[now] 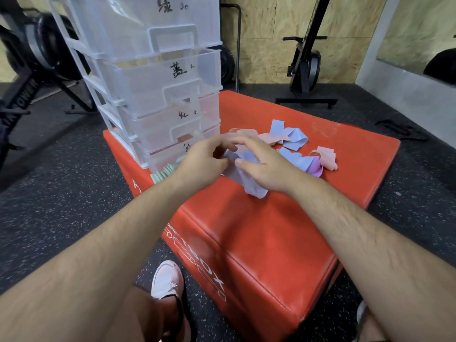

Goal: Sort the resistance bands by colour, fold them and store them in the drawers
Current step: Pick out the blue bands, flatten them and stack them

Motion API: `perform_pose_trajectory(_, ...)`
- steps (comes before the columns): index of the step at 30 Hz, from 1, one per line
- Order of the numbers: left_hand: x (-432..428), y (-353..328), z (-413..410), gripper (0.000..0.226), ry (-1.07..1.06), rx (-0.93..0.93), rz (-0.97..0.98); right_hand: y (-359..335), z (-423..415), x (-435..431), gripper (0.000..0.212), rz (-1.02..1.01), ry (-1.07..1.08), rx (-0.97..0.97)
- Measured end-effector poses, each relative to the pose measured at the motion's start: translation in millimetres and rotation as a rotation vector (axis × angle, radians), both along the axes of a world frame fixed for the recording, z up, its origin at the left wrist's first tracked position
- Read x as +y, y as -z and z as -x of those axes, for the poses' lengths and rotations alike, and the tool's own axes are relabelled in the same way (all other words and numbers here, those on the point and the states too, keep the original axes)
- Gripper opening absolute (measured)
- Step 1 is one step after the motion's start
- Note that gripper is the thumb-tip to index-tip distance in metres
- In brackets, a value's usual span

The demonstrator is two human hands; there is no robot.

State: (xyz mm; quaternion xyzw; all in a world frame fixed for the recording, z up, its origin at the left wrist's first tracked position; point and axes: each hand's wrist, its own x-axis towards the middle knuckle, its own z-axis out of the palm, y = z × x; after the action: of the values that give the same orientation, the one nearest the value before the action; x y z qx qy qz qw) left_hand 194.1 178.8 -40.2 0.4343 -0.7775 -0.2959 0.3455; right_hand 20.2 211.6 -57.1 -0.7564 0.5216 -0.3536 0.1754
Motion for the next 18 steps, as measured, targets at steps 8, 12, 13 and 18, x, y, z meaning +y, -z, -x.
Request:
perform_pose_trajectory(8,-9,-1,-41,0.016,-0.035,0.240,-0.097,1,-8,-14,0.035,-0.108,0.073,0.199)
perform_pose_trajectory(12,-16,-6,-56,0.020,-0.037,0.397,-0.160,0,7,-11,0.037,-0.186,0.121,0.318)
perform_pose_trajectory(13,-18,-8,-59,0.020,-0.035,0.444,-0.172,-1,11,-9,0.036,-0.202,0.136,0.347)
perform_pose_trajectory(18,-23,-14,-71,0.021,-0.028,0.611,-0.243,-9,36,6,0.025,-0.260,0.190,0.349)
